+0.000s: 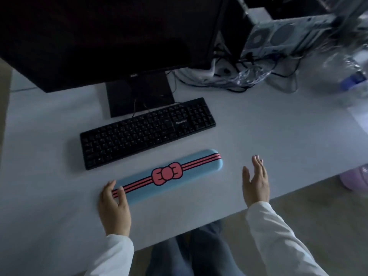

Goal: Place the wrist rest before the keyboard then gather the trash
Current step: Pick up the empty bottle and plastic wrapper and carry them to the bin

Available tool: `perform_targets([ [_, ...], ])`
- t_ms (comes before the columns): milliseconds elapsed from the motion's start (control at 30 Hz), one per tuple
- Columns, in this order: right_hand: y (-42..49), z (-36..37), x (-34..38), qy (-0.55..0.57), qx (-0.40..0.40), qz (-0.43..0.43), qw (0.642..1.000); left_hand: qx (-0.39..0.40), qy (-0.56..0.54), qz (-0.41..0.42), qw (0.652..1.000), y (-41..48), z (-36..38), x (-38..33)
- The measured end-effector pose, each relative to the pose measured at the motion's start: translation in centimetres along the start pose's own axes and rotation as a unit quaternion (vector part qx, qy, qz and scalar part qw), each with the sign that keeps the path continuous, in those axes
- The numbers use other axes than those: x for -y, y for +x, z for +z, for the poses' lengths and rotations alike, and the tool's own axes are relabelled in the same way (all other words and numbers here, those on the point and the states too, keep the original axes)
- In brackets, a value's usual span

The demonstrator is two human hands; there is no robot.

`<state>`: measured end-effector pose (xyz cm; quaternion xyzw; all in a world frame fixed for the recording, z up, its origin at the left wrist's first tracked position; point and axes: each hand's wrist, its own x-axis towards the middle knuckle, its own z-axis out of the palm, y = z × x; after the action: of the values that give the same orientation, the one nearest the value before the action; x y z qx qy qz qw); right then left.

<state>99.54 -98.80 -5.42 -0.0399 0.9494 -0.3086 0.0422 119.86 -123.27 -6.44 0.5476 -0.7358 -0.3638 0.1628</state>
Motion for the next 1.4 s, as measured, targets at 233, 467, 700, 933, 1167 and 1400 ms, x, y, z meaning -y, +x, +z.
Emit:
perform_targets([
  [233, 1.8, -6.3, -2.5, 0.123, -0.045, 0.082, 0.988, 0.103, -0.044, 0.070, 0.991, -3.5, 7.2, -10.8],
  [467, 4.6, -13.6, -10.0, 0.191, -0.040, 0.119, 0.973, 0.240, -0.090, 0.052, 0.965, -11.5, 16.7, -20.1],
  [700, 6.4, -20.4, -17.2, 0.283, -0.060, 0.196, 0.937, 0.311, -0.096, 0.065, 0.943, -20.8, 24.6, -28.3],
  [933, 9.7, -25.6, -22.7, 0.296, -0.105, 0.232, 0.921, 0.360, -0.067, 0.101, 0.925, -25.6, 31.8, -34.4],
  [1167, 16.8, -28.6, -26.1, 0.298, -0.126, 0.236, 0.916, 0.362, -0.062, 0.113, 0.923, -25.8, 39.1, -40.0],
  [1400, 27.3, -31.7, -28.4, 0.281, -0.109, 0.221, 0.927, 0.345, -0.075, 0.074, 0.933, -23.9, 46.6, -47.5],
])
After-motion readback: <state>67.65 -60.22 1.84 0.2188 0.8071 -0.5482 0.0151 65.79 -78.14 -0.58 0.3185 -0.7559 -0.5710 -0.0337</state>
